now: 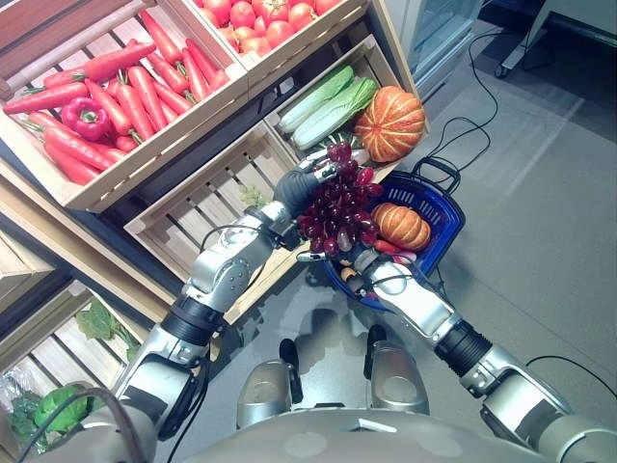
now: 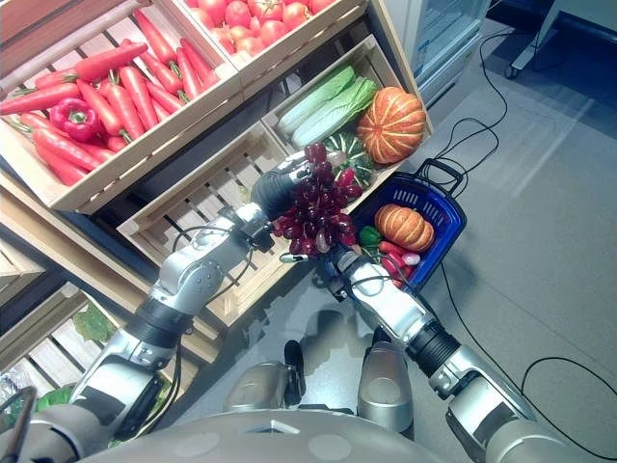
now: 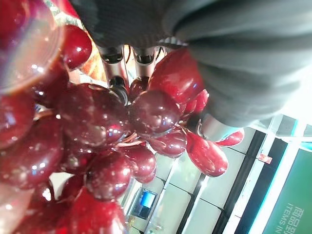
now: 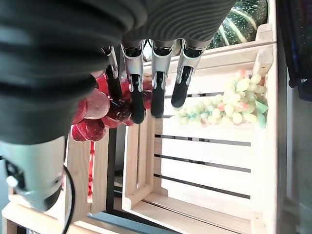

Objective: Pick up fruits and vegetables into the basket

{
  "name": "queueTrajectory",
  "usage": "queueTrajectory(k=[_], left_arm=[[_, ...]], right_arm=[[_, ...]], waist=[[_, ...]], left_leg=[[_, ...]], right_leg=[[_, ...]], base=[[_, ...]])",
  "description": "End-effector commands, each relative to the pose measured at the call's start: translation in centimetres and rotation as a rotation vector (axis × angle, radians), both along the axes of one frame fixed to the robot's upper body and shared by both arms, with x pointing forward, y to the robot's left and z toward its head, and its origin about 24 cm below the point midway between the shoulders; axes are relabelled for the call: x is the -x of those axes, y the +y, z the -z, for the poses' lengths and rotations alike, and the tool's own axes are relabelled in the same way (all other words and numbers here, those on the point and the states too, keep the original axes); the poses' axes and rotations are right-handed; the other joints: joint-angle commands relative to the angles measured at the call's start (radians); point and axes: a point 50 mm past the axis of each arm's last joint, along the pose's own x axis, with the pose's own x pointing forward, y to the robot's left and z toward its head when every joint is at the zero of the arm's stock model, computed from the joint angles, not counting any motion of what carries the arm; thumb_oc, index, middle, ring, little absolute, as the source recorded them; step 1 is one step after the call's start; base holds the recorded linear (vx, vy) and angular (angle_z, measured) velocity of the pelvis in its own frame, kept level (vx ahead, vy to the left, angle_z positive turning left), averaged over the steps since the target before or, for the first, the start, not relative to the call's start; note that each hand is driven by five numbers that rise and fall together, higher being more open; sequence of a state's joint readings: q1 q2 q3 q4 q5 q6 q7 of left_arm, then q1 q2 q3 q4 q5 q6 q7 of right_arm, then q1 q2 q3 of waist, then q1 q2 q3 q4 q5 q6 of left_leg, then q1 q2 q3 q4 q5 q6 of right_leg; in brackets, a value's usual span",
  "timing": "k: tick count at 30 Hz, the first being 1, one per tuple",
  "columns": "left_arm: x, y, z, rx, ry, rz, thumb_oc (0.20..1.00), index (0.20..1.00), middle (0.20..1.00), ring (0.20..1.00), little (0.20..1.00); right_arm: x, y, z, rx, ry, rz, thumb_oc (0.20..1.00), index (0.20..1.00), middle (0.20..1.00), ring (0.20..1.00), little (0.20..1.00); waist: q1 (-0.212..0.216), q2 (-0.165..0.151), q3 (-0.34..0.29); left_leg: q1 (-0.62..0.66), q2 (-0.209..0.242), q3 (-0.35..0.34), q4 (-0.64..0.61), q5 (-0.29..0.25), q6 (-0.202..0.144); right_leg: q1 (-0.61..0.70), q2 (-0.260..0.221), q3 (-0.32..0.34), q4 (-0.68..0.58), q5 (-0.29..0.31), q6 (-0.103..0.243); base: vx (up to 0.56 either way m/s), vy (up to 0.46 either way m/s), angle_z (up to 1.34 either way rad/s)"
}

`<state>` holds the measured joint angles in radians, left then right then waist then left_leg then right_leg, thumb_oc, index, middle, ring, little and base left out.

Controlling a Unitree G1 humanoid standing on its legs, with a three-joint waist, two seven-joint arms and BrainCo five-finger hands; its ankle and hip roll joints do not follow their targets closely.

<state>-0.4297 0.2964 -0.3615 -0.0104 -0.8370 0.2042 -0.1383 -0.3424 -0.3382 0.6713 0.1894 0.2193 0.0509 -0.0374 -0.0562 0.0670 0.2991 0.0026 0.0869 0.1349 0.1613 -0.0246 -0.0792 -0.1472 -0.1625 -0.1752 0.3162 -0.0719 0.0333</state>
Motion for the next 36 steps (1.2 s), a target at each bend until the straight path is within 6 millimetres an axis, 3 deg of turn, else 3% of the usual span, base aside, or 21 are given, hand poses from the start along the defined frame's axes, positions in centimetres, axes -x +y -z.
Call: queueTrajectory(k=[1, 16, 26, 27, 28, 36], left_arm=[[1.7, -1.5, -4.6, 0.199, -0.184, 0.081, 0.2, 0.2, 0.2, 0.2, 0.2], [2.7, -3.0, -5.0, 0.288, -0.138, 0.143, 0.2, 0.2, 0.2, 0.2, 0.2], [2.9, -2.7, -5.1, 0.375, -0.094, 0.091, 0.2, 0.2, 0.2, 0.2, 0.2], [2.9, -2.6, -5.1, 0.381, -0.09, 0.089, 0.2, 0.2, 0.2, 0.2, 0.2], [3.0, -2.5, -5.1, 0.39, -0.09, 0.085, 0.2, 0.2, 0.2, 0.2, 0.2], [3.1, -2.0, -4.7, 0.407, -0.067, 0.06, 0.2, 0.2, 0.2, 0.2, 0.2]], right_arm=[[0.3, 3.1, -3.7, -0.205, -0.115, -0.079, 1.0, 1.0, 1.0, 1.0, 1.0], [-0.4, 3.0, -6.1, -0.259, -0.162, 0.042, 1.0, 1.0, 1.0, 1.0, 1.0], [-0.7, 1.5, -7.4, -0.248, -0.329, 0.291, 1.0, 1.0, 1.0, 1.0, 1.0], [-0.7, 1.4, -7.4, -0.223, -0.351, 0.304, 0.558, 0.558, 0.558, 0.558, 0.558], [-0.8, 1.2, -7.6, -0.214, -0.366, 0.313, 0.2, 0.2, 0.2, 0.2, 0.2], [-1.1, 0.5, -7.6, -0.192, -0.418, 0.373, 0.2, 0.2, 0.2, 0.2, 0.2]], waist=[[-0.002, -0.013, -0.008], [-0.006, -0.022, -0.005], [-0.015, -0.014, 0.0], [-0.015, -0.013, -0.001], [-0.014, -0.011, 0.001], [-0.001, -0.009, 0.006]], left_leg=[[0.012, -0.018, -0.001, 0.051, -0.109, 0.05], [0.021, -0.017, 0.005, 0.05, -0.111, 0.056], [0.022, -0.019, 0.011, 0.044, -0.114, 0.061], [0.02, -0.02, 0.011, 0.045, -0.114, 0.061], [0.019, -0.02, 0.01, 0.044, -0.114, 0.062], [0.017, -0.022, 0.002, 0.037, -0.114, 0.063]], right_leg=[[0.108, -0.059, 0.025, -0.067, -0.044, 0.088], [0.118, -0.053, 0.026, -0.073, -0.04, 0.089], [0.113, -0.051, 0.037, -0.075, -0.039, 0.091], [0.111, -0.051, 0.038, -0.076, -0.039, 0.092], [0.111, -0.052, 0.038, -0.076, -0.04, 0.092], [0.114, -0.055, 0.028, -0.082, -0.039, 0.088]], base=[[0.0, 0.0, 0.0], [0.0, 0.0, 0.0], [0.0, 0.0, 0.0], [0.0, 0.0, 0.0], [0.0, 0.0, 0.0], [0.0, 0.0, 0.0]])
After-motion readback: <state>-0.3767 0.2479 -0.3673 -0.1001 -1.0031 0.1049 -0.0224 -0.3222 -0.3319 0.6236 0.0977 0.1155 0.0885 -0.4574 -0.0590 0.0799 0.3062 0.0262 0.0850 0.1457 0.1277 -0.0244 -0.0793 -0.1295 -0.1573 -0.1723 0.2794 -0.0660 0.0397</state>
